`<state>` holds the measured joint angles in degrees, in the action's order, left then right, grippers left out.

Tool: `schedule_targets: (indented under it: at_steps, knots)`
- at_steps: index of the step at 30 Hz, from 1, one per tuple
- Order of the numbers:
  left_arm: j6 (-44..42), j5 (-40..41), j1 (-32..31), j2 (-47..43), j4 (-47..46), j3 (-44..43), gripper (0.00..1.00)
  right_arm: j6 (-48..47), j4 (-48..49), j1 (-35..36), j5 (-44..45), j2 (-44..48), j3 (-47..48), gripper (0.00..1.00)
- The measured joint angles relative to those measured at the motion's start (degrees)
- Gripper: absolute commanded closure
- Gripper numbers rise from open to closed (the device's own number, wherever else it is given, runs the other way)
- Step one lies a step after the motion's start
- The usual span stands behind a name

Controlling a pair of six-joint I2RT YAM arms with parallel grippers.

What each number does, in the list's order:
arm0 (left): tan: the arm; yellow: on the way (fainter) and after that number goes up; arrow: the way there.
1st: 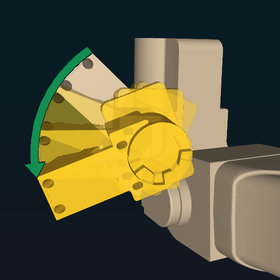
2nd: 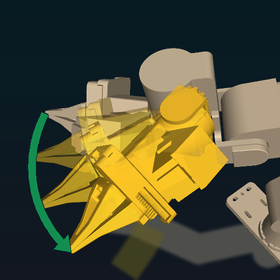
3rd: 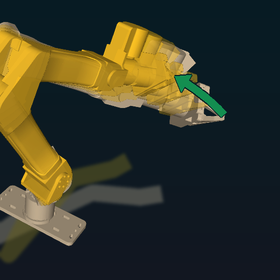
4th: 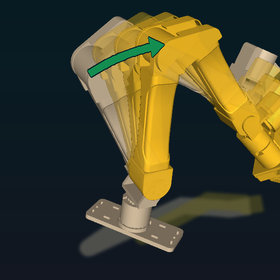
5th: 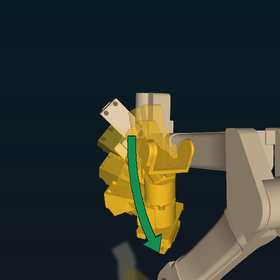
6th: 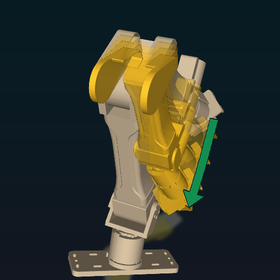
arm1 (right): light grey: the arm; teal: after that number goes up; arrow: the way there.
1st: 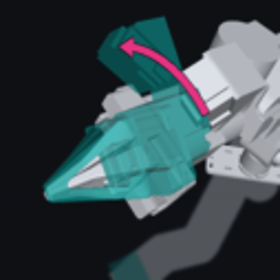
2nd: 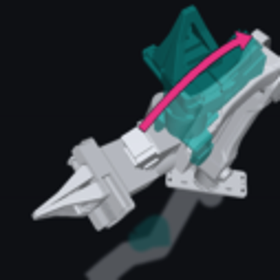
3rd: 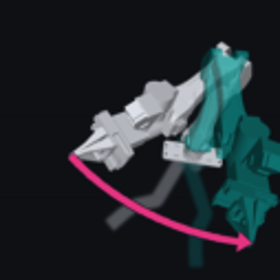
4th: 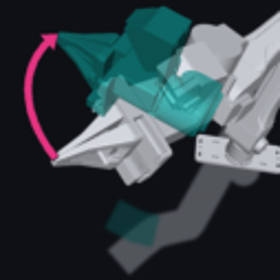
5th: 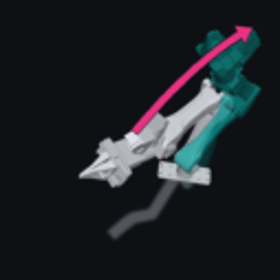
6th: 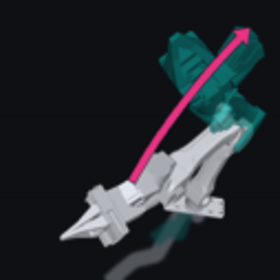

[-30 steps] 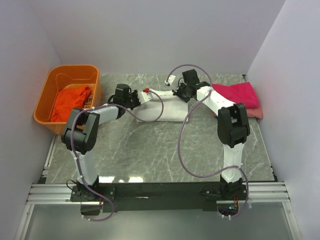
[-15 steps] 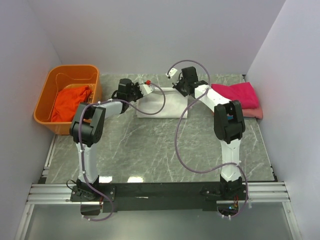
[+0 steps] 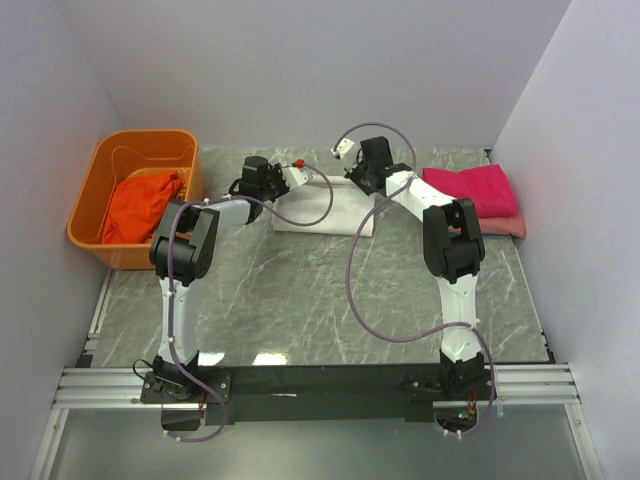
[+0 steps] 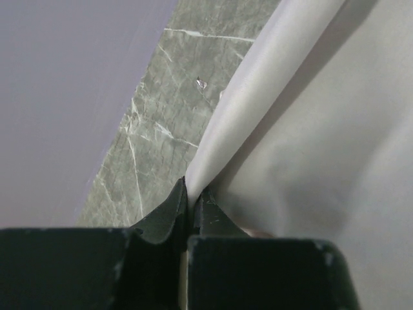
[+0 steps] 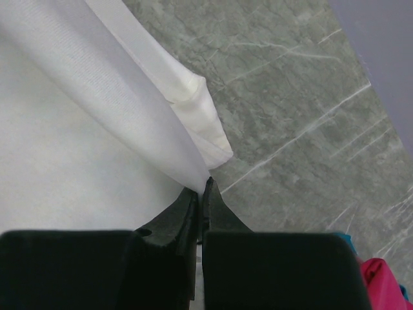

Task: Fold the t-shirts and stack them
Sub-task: Fold the tshirt, then neatly place the folded tshirt to the corner

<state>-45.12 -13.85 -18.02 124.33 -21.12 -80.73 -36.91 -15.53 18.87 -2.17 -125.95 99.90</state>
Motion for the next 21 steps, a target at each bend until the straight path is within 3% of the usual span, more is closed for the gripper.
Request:
schedule_targets:
  at_steps: [3,4,5,6,7,8,11,14,16,19,21]
  knots:
    - [0.09,0.42,-0.04,0.24,0.0,-0.04,0.96,0.26,0.66,0.02,0.37,-0.7,0.28,0.97]
    - [0.33,0.66,-0.07,0.28,0.0,-0.04,0.89,0.55,0.96,0.02,0.57,-0.85,0.28,0.79]
    - [0.66,0.94,-0.11,0.28,-0.11,-0.09,0.64,1.25,1.36,0.02,0.81,-0.92,0.28,0.68]
    - [1.62,1.79,-0.2,0.35,-0.66,-0.11,0.55,1.92,1.97,0.07,1.44,-0.96,0.28,0.6]
    - [2.49,3.3,-0.24,0.37,-0.94,-0.24,0.47,2.14,2.69,0.11,2.89,-0.98,0.28,0.45]
    - [4.11,5.84,-0.2,0.44,-1.29,-0.7,0.34,3.32,4.26,0.11,6.29,-0.98,0.28,0.4]
    - [10.69,16.31,0.15,1.42,-0.85,-5.95,0.13,7.54,9.46,-0.17,15.69,-1.2,0.66,0.35]
    - [20.24,26.49,1.01,2.25,3.06,-16.31,0.12,11.89,11.04,-0.83,21.0,-1.49,2.4,0.34]
    - [26.03,28.98,1.86,0.87,4.96,-20.35,0.09,14.73,11.17,-1.49,22.18,-1.46,3.39,0.34]
    - [34.86,25.62,3.8,-5.75,9.46,-19.61,0.05,19.15,7.85,-2.82,18.82,-1.36,4.79,0.29]
    - [40.5,20.79,5.35,-11.41,11.91,-16.76,0.09,20.85,2.32,-4.02,10.69,-1.36,6.4,0.27]
